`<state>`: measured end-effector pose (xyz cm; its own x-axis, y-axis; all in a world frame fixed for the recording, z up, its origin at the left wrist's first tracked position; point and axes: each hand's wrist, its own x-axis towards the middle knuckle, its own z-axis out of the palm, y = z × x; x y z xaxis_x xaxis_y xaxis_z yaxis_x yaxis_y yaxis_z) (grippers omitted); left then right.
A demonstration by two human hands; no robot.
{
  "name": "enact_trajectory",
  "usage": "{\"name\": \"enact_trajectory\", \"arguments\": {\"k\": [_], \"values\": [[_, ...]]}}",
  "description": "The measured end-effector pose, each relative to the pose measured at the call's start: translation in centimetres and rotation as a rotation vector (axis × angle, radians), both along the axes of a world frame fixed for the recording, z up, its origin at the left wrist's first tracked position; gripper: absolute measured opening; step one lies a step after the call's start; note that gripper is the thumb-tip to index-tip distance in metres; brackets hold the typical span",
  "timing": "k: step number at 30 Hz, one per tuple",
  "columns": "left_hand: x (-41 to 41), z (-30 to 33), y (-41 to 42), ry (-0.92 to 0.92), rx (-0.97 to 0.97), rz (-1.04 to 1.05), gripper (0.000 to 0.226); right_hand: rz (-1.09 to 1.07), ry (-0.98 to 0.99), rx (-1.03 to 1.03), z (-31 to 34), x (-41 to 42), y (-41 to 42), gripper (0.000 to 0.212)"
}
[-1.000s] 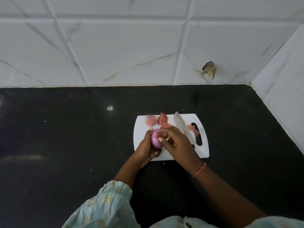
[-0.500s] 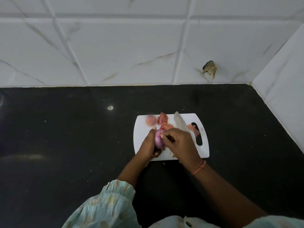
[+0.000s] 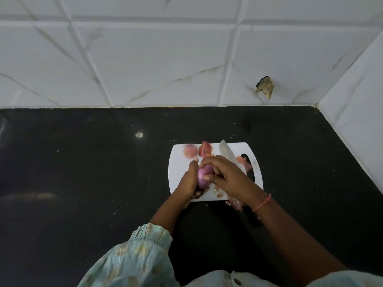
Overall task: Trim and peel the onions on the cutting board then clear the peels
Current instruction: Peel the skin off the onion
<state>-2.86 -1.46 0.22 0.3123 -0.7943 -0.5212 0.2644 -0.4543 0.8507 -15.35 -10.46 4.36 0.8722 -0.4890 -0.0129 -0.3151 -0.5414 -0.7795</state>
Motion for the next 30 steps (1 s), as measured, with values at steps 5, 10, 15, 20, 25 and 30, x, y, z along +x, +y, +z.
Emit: {"name": "enact_trajectory", "arguments": {"k": [5, 10, 15, 20, 25, 30], "values": [[-0.1, 0.3, 0.0, -0.022, 0.008, 0.011, 0.066, 0.048, 0.025, -0.013, 0.0, 0.3, -0.6, 0.020], [0.2, 0.0, 0.0, 0.006, 0.024, -0.009, 0.066, 0.020, -0.025, -0.032, -0.6, 0.3, -0.1, 0.020], [0.2, -0.2, -0.1, -0.010, 0.020, -0.018, 0.062, 0.020, -0.006, -0.031, -0.3, 0.2, -0.2, 0.022], [0.3, -0.3, -0.1, -0.028, 0.035, -0.024, 0.062, 0.017, -0.007, -0.027, -0.1, 0.1, 0.0, 0.024], [0.3, -0.4, -0.2, -0.016, 0.044, -0.025, 0.062, 0.011, -0.020, -0.051, -0.5, 0.0, 0.2, 0.024], [0.4, -0.2, -0.2, 0.007, 0.053, -0.022, 0.064, -0.024, -0.052, -0.043, -0.9, 0.1, 0.4, 0.011]]}}
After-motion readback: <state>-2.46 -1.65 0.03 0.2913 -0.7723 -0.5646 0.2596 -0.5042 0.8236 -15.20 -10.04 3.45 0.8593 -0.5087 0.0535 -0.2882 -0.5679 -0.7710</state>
